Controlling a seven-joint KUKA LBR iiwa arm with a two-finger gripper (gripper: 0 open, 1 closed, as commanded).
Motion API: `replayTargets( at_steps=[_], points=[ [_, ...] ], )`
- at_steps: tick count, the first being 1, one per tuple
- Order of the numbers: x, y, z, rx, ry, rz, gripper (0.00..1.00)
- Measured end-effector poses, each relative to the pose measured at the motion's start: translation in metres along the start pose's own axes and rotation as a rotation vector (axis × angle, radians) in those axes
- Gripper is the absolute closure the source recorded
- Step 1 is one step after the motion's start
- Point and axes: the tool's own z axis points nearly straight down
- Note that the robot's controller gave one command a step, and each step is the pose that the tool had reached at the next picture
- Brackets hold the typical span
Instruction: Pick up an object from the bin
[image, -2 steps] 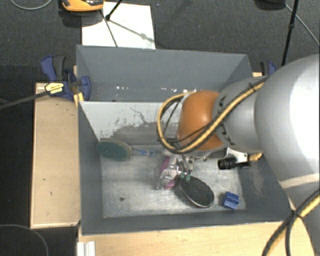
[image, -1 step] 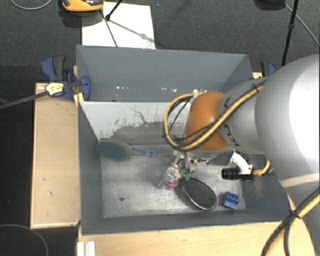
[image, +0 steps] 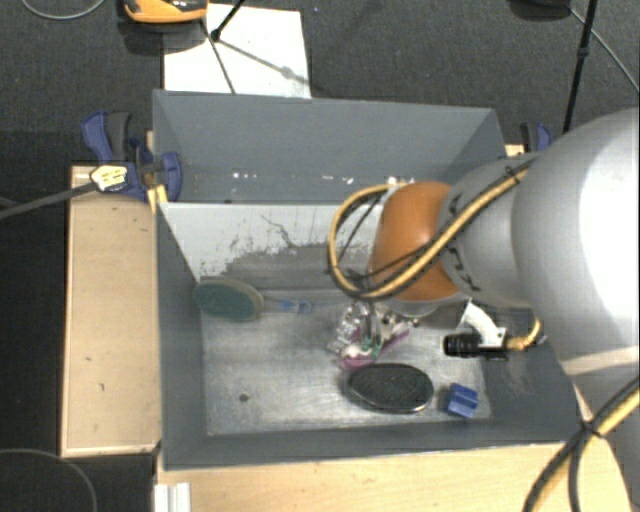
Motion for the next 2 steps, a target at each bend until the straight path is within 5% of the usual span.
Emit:
replayTargets(
  at_steps=[1,2],
  points=[
    [-0.0052,-0.0123,-0.1001,0.005,0.004,0.001,1.00],
    [-0.0035,-0.0132,-0.0954,0.010,0.010,-0.001,0.00]
  ],
)
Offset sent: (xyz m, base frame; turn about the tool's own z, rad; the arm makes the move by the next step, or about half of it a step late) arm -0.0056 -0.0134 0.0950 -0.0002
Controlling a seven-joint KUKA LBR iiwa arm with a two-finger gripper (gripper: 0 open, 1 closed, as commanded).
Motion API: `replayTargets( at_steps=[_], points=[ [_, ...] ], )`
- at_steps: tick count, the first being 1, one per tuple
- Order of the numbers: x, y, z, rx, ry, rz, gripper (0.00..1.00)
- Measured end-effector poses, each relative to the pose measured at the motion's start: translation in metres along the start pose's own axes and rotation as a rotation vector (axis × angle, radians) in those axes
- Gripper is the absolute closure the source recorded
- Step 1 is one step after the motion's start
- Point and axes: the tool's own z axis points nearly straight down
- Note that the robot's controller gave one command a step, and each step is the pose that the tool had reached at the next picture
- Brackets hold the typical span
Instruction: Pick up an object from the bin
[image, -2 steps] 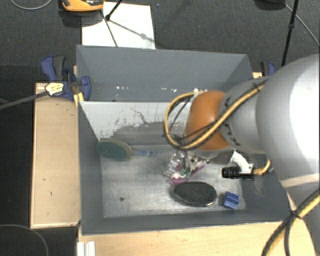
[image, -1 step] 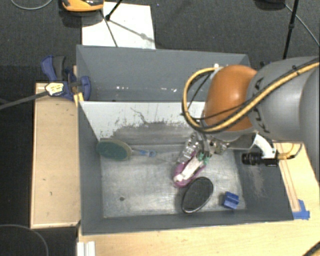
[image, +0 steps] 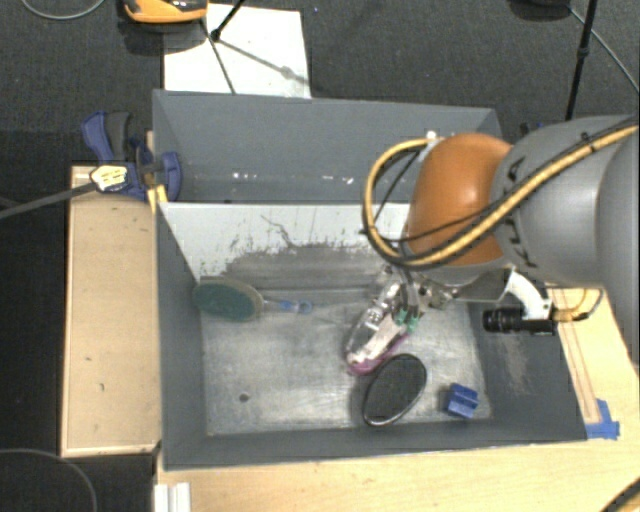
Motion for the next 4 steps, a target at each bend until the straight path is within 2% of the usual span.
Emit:
replayTargets(
  at_steps=[1,2,3,4],
  points=[
    [-0.016,-0.041,0.098,-0.004,-0.007,-0.337,0.00],
    [-0.018,-0.039,0.095,-0.008,-0.015,-0.334,1.00],
    [0.007,-0.024,-0.054,-0.005,-0.007,-0.290,1.00],
    [0.008,-0.026,-0.049,-0.001,-0.001,-0.289,0.00]
  ],
)
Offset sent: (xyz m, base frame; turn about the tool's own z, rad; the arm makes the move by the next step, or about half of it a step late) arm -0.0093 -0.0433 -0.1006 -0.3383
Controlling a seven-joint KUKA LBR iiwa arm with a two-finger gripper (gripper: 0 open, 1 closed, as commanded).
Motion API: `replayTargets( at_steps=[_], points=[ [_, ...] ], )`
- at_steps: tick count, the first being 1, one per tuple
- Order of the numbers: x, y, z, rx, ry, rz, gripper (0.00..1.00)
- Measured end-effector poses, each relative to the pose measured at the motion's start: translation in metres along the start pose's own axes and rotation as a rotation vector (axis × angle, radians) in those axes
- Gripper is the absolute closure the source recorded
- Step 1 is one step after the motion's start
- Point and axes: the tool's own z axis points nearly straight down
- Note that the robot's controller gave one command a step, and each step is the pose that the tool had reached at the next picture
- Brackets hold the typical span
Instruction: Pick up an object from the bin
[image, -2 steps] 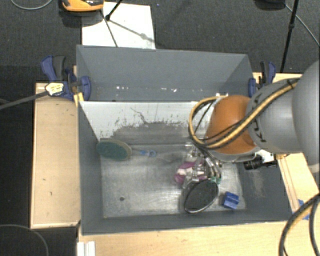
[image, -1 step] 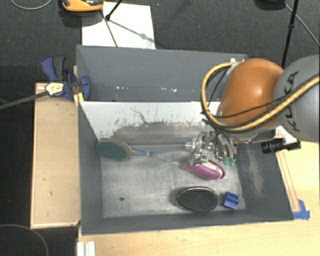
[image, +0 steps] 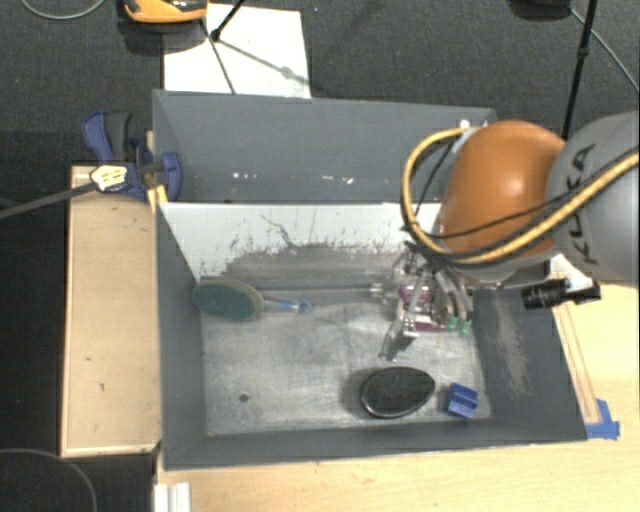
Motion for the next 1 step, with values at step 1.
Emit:
replayTargets(
  at_steps=[1],
  points=[
    [0.0184,-0.0302,0.0694,0.003,0.008,0.022,0.00]
  ],
)
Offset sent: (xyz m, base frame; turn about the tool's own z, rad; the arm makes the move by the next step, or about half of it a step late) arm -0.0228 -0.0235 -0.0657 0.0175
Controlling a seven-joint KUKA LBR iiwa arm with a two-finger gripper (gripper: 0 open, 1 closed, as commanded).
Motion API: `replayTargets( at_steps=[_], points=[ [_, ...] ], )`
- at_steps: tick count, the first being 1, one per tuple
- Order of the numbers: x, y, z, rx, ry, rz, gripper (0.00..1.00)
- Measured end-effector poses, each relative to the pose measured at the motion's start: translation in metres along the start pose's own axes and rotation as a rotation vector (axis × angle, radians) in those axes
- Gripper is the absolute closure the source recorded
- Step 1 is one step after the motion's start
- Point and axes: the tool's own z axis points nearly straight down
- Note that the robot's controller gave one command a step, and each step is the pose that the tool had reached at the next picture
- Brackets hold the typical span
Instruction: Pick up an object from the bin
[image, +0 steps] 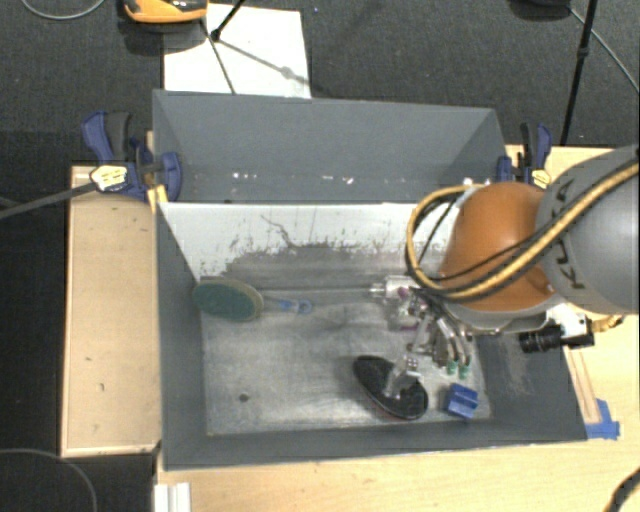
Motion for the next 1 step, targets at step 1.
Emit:
replayTargets(
  at_steps=[1],
  points=[
    [0.0051,-0.0092,0.0802,-0.003,-0.009,-0.111,0.00]
  ],
)
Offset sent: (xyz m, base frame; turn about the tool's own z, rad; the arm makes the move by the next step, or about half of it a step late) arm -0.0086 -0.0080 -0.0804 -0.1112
